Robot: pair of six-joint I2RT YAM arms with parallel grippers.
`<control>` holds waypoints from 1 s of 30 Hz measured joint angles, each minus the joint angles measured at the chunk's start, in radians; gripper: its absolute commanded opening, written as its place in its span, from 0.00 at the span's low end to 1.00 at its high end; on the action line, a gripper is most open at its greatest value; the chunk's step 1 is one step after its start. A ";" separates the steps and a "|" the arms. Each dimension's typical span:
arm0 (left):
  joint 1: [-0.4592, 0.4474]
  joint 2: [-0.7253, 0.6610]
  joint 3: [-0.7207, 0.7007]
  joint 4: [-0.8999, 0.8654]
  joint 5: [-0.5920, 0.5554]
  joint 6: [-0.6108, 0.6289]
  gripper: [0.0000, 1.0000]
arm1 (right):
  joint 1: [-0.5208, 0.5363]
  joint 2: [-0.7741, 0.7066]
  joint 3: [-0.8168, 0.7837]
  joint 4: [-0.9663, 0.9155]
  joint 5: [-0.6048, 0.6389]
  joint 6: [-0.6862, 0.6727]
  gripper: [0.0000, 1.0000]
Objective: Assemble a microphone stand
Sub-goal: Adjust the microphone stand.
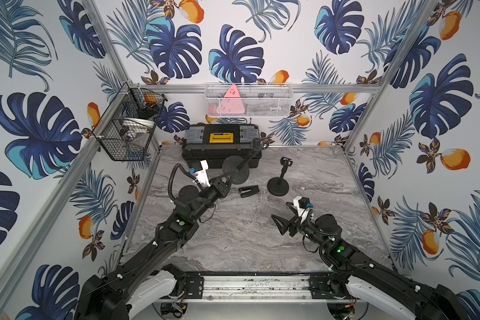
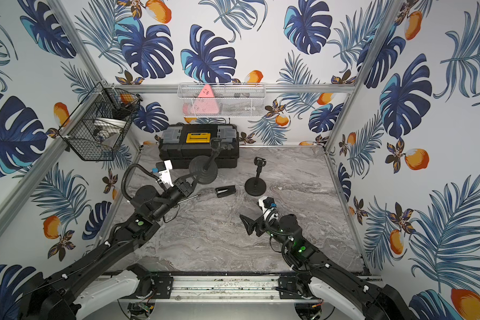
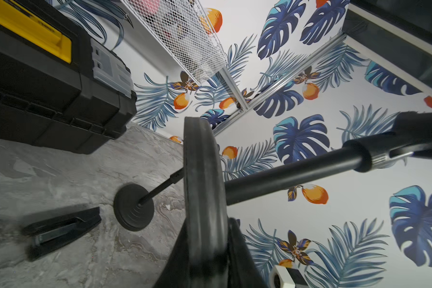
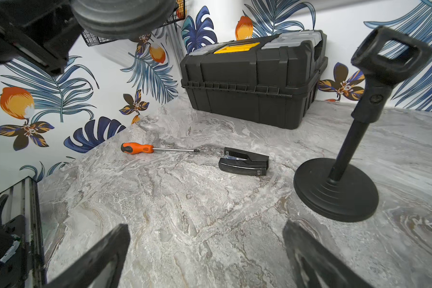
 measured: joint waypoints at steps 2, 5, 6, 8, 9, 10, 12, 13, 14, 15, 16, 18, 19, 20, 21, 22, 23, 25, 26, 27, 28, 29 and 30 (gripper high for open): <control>0.001 0.010 0.041 -0.077 -0.022 0.055 0.05 | 0.000 0.005 -0.006 -0.001 -0.002 0.006 1.00; 0.001 0.038 0.089 -0.150 -0.043 0.115 0.04 | 0.000 0.029 -0.016 0.000 -0.009 0.014 1.00; 0.001 0.047 0.101 -0.169 -0.048 0.134 0.04 | 0.000 0.036 -0.016 0.000 -0.015 0.015 1.00; 0.001 0.066 0.122 -0.202 -0.060 0.167 0.03 | 0.000 0.050 -0.016 0.002 -0.024 0.017 1.00; 0.001 0.072 0.129 -0.217 -0.066 0.185 0.03 | 0.000 0.055 -0.016 0.003 -0.026 0.019 1.00; 0.001 0.077 0.133 -0.225 -0.072 0.193 0.03 | 0.000 0.060 -0.016 0.006 -0.027 0.023 1.00; 0.001 0.090 0.138 -0.239 -0.080 0.217 0.02 | 0.000 0.069 -0.016 0.008 -0.031 0.023 1.00; 0.001 0.095 0.142 -0.250 -0.084 0.227 0.01 | 0.000 0.074 -0.016 0.008 -0.032 0.026 1.00; 0.000 0.099 0.146 -0.262 -0.090 0.241 0.01 | 0.000 0.079 -0.015 0.009 -0.035 0.026 1.00; 0.000 0.101 0.152 -0.278 -0.095 0.250 0.01 | 0.000 0.082 -0.015 0.009 -0.035 0.027 1.00; 0.000 0.102 0.157 -0.290 -0.101 0.265 0.01 | 0.000 0.086 -0.014 0.011 -0.037 0.029 1.00; 0.001 0.098 0.166 -0.306 -0.114 0.283 0.00 | 0.000 0.093 -0.014 0.014 -0.040 0.030 1.00; 0.001 0.096 0.169 -0.312 -0.120 0.293 0.00 | 0.000 0.097 -0.014 0.016 -0.042 0.030 1.00; 0.001 0.093 0.174 -0.321 -0.124 0.294 0.00 | 0.000 0.101 -0.013 0.016 -0.045 0.030 1.00; 0.001 0.092 0.177 -0.323 -0.125 0.298 0.00 | 0.000 0.104 -0.013 0.016 -0.050 0.030 1.00; 0.001 0.092 0.181 -0.329 -0.126 0.304 0.00 | 0.000 0.109 -0.011 0.018 -0.050 0.031 1.00; 0.001 0.092 0.185 -0.335 -0.126 0.314 0.00 | 0.000 0.113 -0.010 0.020 -0.050 0.031 1.00; 0.001 0.097 0.197 -0.349 -0.126 0.320 0.00 | 0.000 0.116 -0.009 0.022 -0.053 0.033 1.00; 0.001 0.101 0.209 -0.361 -0.126 0.328 0.00 | 0.000 0.117 -0.009 0.023 -0.053 0.034 1.00; 0.001 0.104 0.218 -0.368 -0.128 0.339 0.00 | 0.000 0.117 -0.009 0.023 -0.054 0.034 1.00; 0.001 0.106 0.230 -0.380 -0.129 0.346 0.00 | 0.000 0.117 -0.009 0.023 -0.054 0.034 1.00; 0.001 0.106 0.241 -0.393 -0.132 0.351 0.00 | 0.000 0.117 -0.009 0.023 -0.054 0.034 1.00; 0.001 0.106 0.248 -0.398 -0.135 0.358 0.00 | 0.000 0.117 -0.009 0.023 -0.054 0.034 1.00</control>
